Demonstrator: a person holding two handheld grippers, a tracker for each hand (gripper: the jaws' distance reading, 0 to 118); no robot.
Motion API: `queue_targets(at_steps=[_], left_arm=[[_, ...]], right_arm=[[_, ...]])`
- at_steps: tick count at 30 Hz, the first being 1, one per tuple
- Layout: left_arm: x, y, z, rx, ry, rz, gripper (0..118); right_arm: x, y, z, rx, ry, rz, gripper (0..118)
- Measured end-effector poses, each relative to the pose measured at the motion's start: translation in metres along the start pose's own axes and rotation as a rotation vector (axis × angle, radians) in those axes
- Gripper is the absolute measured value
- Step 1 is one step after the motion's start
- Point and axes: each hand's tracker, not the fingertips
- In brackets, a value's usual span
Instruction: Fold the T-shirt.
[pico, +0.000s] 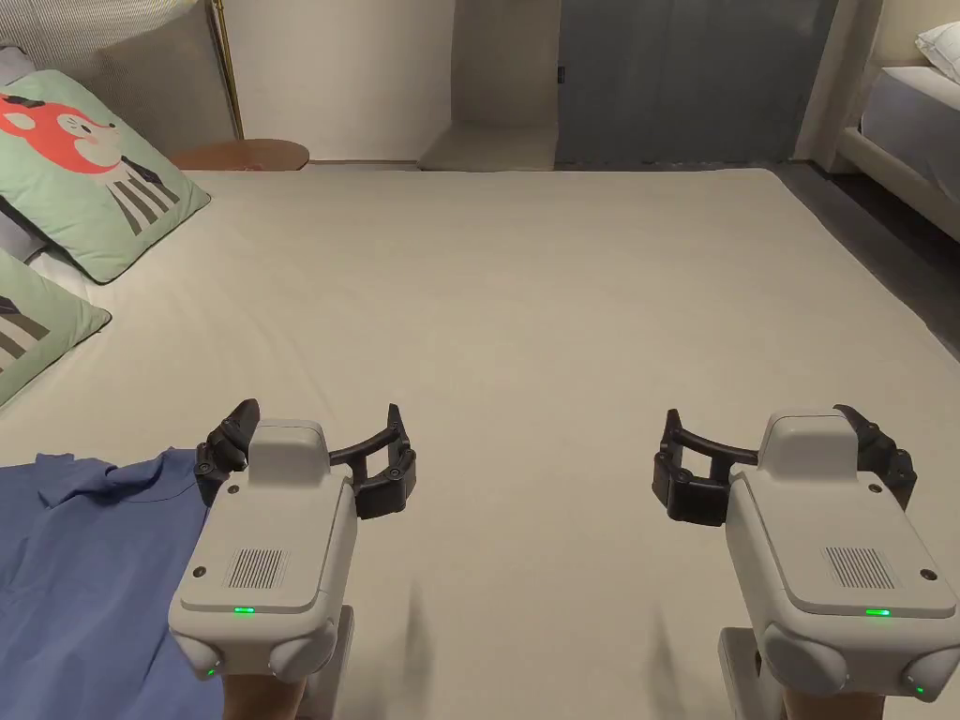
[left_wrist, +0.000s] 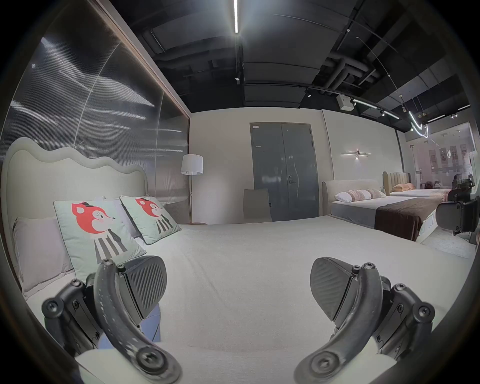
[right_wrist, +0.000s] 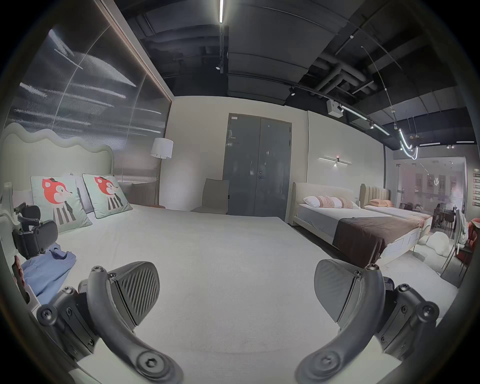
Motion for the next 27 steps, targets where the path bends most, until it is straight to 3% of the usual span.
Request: queue_targets(at_steps=[27], left_arm=[[-0.0018, 0.0023, 0.0007, 0.004, -0.003, -0.006, 110]], right_arm=[[-0.0009, 0.007, 0.0044, 0.006, 0.013, 0.003, 118]])
